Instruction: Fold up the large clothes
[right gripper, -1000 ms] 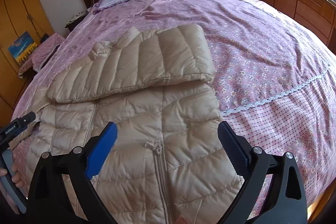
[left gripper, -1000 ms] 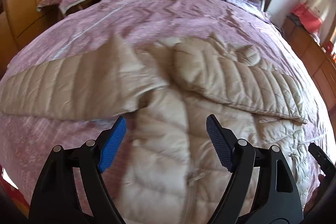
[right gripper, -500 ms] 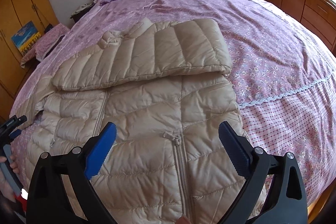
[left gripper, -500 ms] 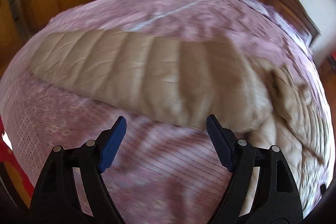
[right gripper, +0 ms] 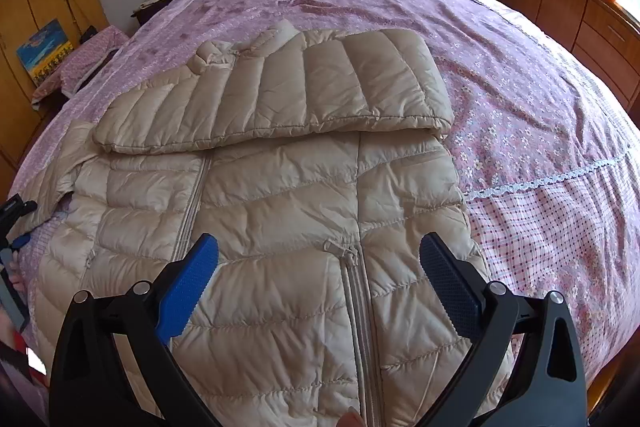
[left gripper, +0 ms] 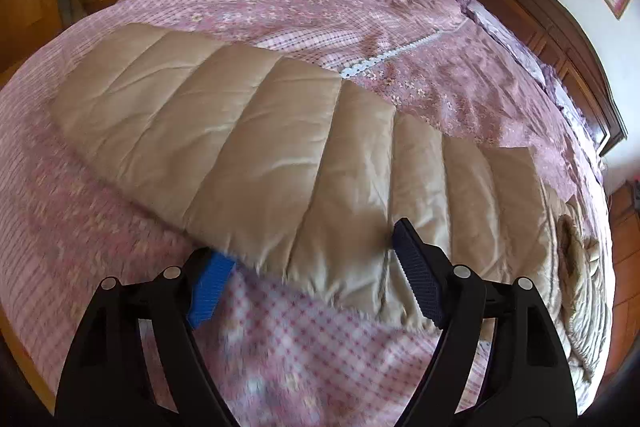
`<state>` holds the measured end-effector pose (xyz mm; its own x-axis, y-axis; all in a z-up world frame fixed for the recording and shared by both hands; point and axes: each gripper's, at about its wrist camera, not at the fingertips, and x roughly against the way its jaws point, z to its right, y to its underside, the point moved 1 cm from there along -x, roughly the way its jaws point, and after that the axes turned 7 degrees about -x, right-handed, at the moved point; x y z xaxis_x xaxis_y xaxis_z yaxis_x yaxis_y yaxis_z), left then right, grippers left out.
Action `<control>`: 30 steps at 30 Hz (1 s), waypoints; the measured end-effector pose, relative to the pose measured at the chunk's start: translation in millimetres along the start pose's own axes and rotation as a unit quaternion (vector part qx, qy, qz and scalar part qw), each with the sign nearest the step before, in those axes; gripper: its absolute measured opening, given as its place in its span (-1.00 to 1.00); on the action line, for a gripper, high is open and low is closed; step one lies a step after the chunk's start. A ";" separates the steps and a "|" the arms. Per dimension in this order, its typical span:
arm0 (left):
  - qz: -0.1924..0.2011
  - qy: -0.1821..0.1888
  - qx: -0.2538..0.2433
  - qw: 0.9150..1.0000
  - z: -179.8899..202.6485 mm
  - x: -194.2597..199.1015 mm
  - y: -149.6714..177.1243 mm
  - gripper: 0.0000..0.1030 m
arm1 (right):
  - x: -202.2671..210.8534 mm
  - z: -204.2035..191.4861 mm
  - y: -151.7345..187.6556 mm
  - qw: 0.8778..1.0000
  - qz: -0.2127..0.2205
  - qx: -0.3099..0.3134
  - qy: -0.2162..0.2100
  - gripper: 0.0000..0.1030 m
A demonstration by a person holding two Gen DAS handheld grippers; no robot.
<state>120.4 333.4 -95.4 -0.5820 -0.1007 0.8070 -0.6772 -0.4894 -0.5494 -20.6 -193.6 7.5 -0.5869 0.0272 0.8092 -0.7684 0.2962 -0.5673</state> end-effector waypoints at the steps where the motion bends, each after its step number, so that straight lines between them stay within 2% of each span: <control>1: -0.002 0.000 -0.010 1.000 0.6 -4.8 -1.2 0.62 | -0.5 0.2 0.1 1.000 -0.001 -0.001 -0.001 0.88; 8: 0.003 0.000 -0.017 1.000 1.6 -10.1 -4.9 0.65 | -8.3 -0.5 2.6 1.000 -0.015 0.001 0.002 0.88; 9: 0.005 -0.005 -0.018 1.000 2.2 -9.4 -4.9 0.60 | -8.3 -0.6 3.1 1.000 -0.016 0.002 0.003 0.88; 11: 0.010 -0.015 -0.023 1.000 2.1 -5.5 -4.4 0.34 | -6.7 -0.9 3.2 1.000 -0.014 0.002 0.003 0.88; 13: 0.017 -0.011 -0.028 0.999 3.6 -0.8 -5.9 -0.12 | -5.0 -0.5 3.1 1.000 -0.012 0.002 0.002 0.88; 14: 0.019 -0.005 -0.028 0.999 3.9 1.2 -6.5 -0.23 | -4.7 -0.2 2.9 1.000 -0.011 0.001 0.002 0.88; 15: 0.021 0.002 -0.031 0.999 5.0 4.0 -7.3 -0.44 | -4.3 0.6 2.5 1.000 -0.011 0.001 0.002 0.88; 18: 0.031 0.017 -0.048 0.998 12.7 15.3 -9.7 -0.76 | -3.1 2.1 2.5 1.000 -0.010 0.001 0.002 0.88; 22: 0.052 0.029 -0.072 0.996 26.8 34.1 -11.7 -0.82 | -1.9 5.7 3.2 1.000 -0.009 -0.005 0.000 0.88; 30: 0.086 0.070 -0.085 0.990 48.5 74.1 -15.9 -0.85 | 1.7 14.9 4.9 1.000 -0.005 -0.011 0.000 0.88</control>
<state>109.9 291.7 -16.4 -0.7436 -0.0420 0.6673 -0.6222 -0.3221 -0.7136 -29.2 -206.3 3.9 -0.5789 0.0230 0.8150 -0.7689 0.3173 -0.5551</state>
